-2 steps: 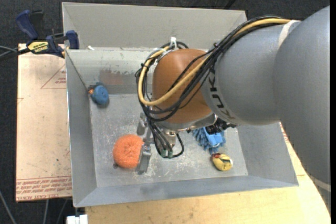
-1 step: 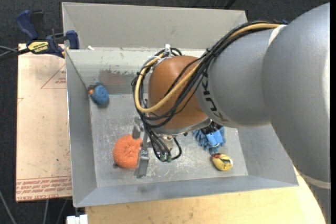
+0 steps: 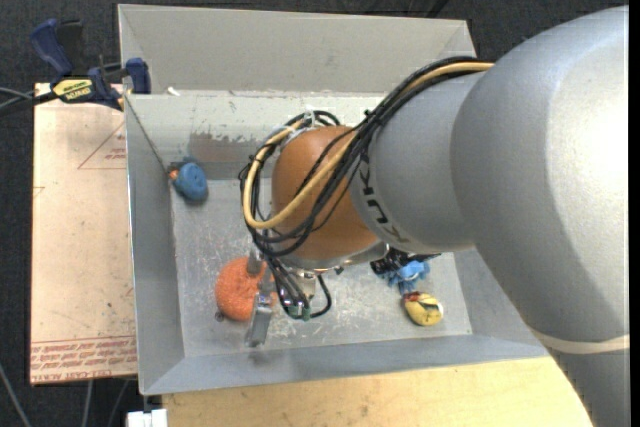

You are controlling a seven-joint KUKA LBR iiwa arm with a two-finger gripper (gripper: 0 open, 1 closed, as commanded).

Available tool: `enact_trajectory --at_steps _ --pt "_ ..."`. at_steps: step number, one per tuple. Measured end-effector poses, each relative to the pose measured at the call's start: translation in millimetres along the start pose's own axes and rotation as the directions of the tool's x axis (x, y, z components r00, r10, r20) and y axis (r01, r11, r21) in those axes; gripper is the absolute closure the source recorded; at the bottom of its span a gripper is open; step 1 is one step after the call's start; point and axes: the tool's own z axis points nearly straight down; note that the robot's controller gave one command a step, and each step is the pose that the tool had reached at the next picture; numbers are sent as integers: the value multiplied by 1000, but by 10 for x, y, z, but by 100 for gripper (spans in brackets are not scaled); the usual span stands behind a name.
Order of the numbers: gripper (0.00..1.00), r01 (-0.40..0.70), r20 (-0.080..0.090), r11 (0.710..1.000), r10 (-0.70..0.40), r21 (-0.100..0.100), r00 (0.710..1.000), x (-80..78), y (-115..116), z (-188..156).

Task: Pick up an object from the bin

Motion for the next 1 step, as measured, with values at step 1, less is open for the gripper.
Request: enact_trajectory --at_steps 1 --pt "100 23 12 1000 -23 -7 1000 -74 -6 225"
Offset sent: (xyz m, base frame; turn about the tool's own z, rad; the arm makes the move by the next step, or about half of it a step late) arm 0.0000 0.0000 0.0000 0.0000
